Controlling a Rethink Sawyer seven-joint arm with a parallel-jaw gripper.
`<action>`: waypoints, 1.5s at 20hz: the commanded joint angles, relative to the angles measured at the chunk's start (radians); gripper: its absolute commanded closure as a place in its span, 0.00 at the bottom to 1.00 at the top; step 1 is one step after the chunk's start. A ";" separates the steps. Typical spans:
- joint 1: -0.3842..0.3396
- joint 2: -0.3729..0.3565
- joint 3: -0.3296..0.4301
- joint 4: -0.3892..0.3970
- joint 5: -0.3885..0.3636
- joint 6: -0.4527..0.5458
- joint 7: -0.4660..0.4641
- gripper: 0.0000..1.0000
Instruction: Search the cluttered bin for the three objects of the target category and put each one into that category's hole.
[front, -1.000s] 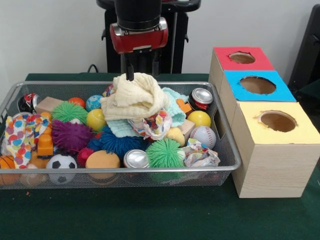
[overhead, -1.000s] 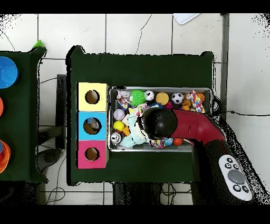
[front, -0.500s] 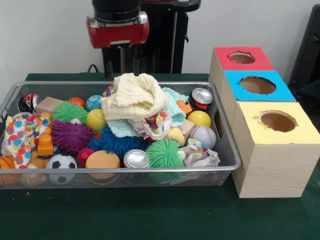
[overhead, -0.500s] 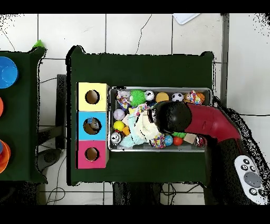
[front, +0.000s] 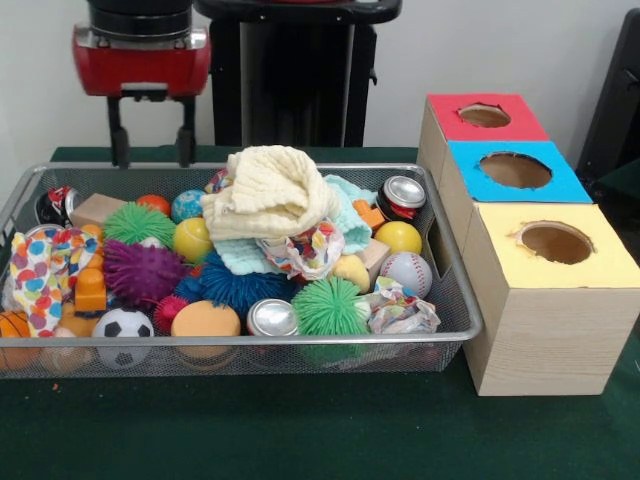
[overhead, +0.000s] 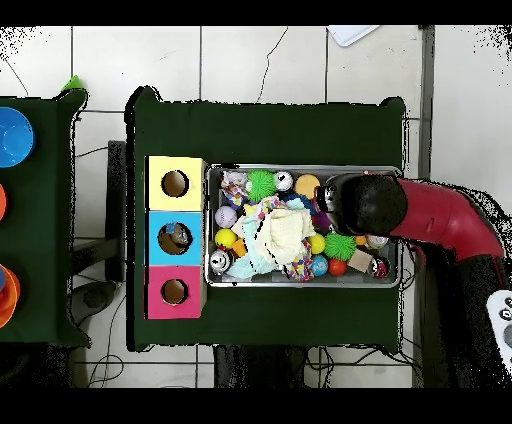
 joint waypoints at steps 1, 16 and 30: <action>-0.029 0.098 0.077 -0.121 -0.104 0.076 -0.237 0.00; -0.045 0.187 0.093 -0.237 -0.227 0.009 -0.226 0.00; -0.043 0.182 0.102 -0.208 -0.265 -0.033 -0.166 0.00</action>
